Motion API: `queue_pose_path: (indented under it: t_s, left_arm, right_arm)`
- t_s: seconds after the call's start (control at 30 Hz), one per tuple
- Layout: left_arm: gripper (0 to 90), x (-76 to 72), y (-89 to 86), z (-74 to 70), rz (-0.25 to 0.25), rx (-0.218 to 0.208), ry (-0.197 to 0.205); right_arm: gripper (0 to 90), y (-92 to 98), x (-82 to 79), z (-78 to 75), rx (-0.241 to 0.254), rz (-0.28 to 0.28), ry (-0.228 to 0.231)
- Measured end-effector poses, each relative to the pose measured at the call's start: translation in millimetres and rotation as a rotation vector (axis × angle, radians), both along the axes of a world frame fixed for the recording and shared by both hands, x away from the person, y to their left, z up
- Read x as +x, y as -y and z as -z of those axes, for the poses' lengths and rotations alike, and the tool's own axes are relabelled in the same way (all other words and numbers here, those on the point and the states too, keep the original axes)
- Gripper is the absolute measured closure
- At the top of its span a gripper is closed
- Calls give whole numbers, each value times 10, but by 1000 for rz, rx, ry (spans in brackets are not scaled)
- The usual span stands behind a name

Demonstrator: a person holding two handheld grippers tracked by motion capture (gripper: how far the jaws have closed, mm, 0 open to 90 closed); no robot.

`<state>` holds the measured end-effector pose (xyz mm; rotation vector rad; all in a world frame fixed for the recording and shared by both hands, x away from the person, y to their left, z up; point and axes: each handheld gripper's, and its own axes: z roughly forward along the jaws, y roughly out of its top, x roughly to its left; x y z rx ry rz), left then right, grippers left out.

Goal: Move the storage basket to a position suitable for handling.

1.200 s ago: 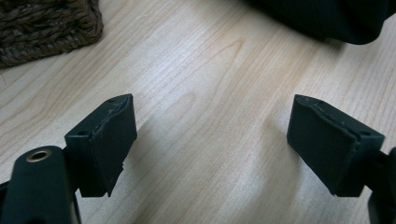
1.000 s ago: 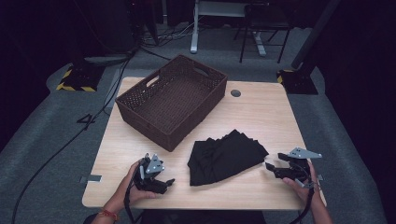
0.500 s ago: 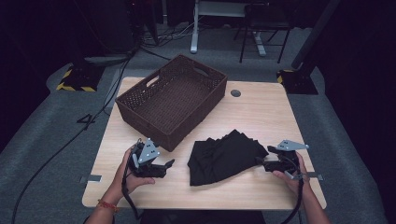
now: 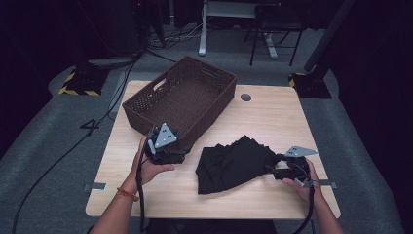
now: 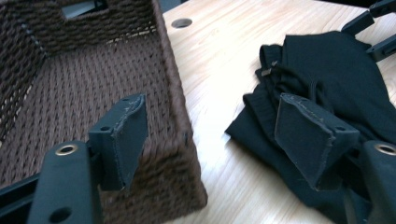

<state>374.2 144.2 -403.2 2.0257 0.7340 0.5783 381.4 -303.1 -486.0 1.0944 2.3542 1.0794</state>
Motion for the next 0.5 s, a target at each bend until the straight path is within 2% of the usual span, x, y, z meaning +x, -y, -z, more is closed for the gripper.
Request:
queue_pose_path:
  t_s: [0.1, 0.17, 0.27, 0.3, 0.37, 0.5]
  left_arm:
    - [247, 89, 62, -11, -10, 24, -17]
    - [249, 159, 81, -10, -7, 0, -27]
    - [283, 250, 88, -11, 9, -20, -28]
    - [296, 250, 88, -11, 9, -20, -28]
    - [319, 330, 129, 27, -8, 10, -54]
    - [327, 385, 206, 53, -4, 60, -69]
  right_arm:
    - [254, -11, -6, -11, 3, -5, 6]
    - [254, -26, -7, -20, 5, -10, 10]
    - [254, -27, 4, -8, 54, -46, -18]
    - [254, -27, 4, -8, 54, -46, -18]
    - [254, -12, 26, 38, 52, -45, -39]
    - [255, -19, 15, 47, 32, -57, -35]
